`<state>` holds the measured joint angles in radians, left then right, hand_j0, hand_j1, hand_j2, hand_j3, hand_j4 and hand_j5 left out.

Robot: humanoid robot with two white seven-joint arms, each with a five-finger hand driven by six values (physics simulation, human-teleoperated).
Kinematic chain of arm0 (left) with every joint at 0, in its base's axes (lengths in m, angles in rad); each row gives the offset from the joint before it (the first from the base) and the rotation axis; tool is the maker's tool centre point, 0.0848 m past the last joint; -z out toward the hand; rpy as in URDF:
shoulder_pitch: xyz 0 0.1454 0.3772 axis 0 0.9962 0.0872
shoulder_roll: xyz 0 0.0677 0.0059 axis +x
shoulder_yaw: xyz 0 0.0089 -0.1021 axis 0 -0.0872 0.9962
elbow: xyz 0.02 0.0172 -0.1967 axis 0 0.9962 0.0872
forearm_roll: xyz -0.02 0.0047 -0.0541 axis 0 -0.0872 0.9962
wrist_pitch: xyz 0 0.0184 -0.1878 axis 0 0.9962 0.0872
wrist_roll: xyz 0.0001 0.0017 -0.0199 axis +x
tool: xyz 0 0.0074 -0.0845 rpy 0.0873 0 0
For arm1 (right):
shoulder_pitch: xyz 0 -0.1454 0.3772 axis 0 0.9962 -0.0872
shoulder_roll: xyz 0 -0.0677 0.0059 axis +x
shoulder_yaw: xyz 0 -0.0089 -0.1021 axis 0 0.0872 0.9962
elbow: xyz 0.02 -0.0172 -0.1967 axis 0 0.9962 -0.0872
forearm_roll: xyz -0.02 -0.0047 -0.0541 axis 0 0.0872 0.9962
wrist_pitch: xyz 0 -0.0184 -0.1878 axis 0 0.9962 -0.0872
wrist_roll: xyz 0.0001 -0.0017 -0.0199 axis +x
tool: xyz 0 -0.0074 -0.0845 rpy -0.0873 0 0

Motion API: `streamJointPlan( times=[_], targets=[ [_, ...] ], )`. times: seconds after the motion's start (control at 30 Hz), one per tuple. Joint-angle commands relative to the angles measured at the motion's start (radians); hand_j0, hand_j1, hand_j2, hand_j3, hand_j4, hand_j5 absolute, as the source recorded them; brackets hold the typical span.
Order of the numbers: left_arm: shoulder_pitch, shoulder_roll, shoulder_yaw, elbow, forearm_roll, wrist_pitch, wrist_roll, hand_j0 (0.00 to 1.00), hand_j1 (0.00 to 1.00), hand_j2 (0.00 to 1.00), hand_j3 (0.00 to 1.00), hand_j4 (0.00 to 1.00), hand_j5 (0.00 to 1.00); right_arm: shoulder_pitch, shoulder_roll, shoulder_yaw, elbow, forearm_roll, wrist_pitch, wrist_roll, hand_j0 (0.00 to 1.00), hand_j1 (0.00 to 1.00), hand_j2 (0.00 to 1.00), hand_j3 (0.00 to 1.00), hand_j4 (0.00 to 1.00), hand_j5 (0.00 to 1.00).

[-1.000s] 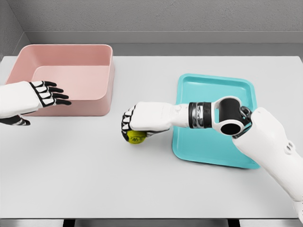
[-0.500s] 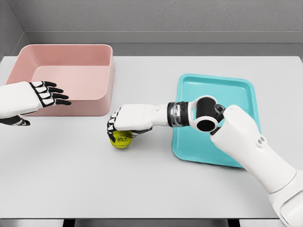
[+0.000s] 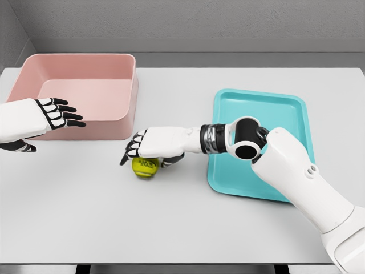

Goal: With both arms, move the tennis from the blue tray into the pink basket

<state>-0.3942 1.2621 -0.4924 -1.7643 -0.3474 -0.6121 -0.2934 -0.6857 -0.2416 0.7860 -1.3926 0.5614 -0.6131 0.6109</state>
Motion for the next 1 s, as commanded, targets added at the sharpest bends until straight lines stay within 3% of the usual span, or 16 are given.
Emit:
streamJointPlan(
  times=[0.0, 0.1, 0.23, 0.3, 0.33, 0.43, 0.53, 0.63, 0.8, 0.9, 0.97],
  targets=[
    [0.000, -0.007, -0.008, 0.000, 0.001, 0.001, 0.000, 1.00, 1.00, 1.00, 1.00, 1.00, 1.00, 0.000, -0.001, -0.002, -0.005, -0.006, 0.002, 0.000, 0.99, 0.99, 0.99, 0.99, 0.99, 0.99],
    [0.000, -0.050, -0.009, -0.001, -0.025, 0.001, -0.001, 1.00, 1.00, 1.00, 1.00, 1.00, 1.00, 0.000, -0.013, -0.013, -0.026, -0.006, 0.002, 0.000, 0.99, 0.99, 0.99, 0.99, 0.99, 0.99],
    [0.000, -0.064, -0.018, -0.001, -0.038, 0.001, -0.001, 1.00, 1.00, 1.00, 1.00, 1.00, 1.00, 0.029, -0.133, -0.152, -0.233, -0.020, 0.002, 0.000, 1.00, 1.00, 1.00, 1.00, 1.00, 1.00],
    [0.000, -0.064, -0.018, -0.001, -0.039, 0.001, -0.001, 1.00, 1.00, 1.00, 1.00, 1.00, 1.00, 0.092, -0.174, -0.319, -0.355, -0.023, 0.002, 0.000, 1.00, 1.00, 1.00, 1.00, 1.00, 1.00],
    [0.000, -0.066, -0.018, -0.001, -0.041, 0.001, -0.001, 1.00, 1.00, 1.00, 1.00, 1.00, 1.00, 0.115, -0.176, -0.415, -0.375, -0.026, 0.002, 0.000, 1.00, 1.00, 1.00, 1.00, 1.00, 1.00],
    [0.000, -0.095, -0.032, -0.001, -0.070, 0.001, -0.001, 1.00, 1.00, 1.00, 1.00, 1.00, 1.00, 0.147, -0.205, -0.655, -0.373, -0.129, 0.002, 0.000, 1.00, 1.00, 1.00, 1.00, 1.00, 1.00],
    [0.000, -0.124, -0.037, -0.001, -0.104, 0.001, -0.001, 1.00, 1.00, 1.00, 1.00, 1.00, 1.00, 0.279, -0.234, -0.887, -0.373, -0.245, 0.002, 0.000, 1.00, 1.00, 1.00, 1.00, 1.00, 1.00],
    [-0.002, -0.167, -0.041, -0.001, -0.133, 0.001, -0.001, 1.00, 1.00, 1.00, 1.00, 1.00, 1.00, 0.402, -0.243, -1.065, -0.370, -0.253, 0.002, 0.000, 1.00, 1.00, 1.00, 1.00, 1.00, 1.00],
    [-0.025, -0.236, -0.052, -0.009, -0.173, 0.001, -0.003, 1.00, 1.00, 1.00, 1.00, 1.00, 1.00, 0.551, -0.239, -1.067, -0.373, -0.271, 0.002, 0.000, 1.00, 1.00, 1.00, 1.00, 1.00, 1.00],
    [-0.084, -0.293, -0.123, -0.010, -0.208, 0.001, -0.003, 1.00, 1.00, 1.00, 1.00, 1.00, 1.00, 0.572, -0.237, -1.065, -0.372, -0.282, 0.002, 0.000, 1.00, 1.00, 1.00, 1.00, 1.00, 1.00],
    [-0.091, -0.306, -0.129, -0.010, -0.206, 0.001, -0.003, 1.00, 1.00, 1.00, 1.00, 1.00, 1.00, 0.595, -0.237, -1.064, -0.368, -0.296, 0.002, 0.000, 1.00, 1.00, 1.00, 1.00, 1.00, 1.00]
  ],
)
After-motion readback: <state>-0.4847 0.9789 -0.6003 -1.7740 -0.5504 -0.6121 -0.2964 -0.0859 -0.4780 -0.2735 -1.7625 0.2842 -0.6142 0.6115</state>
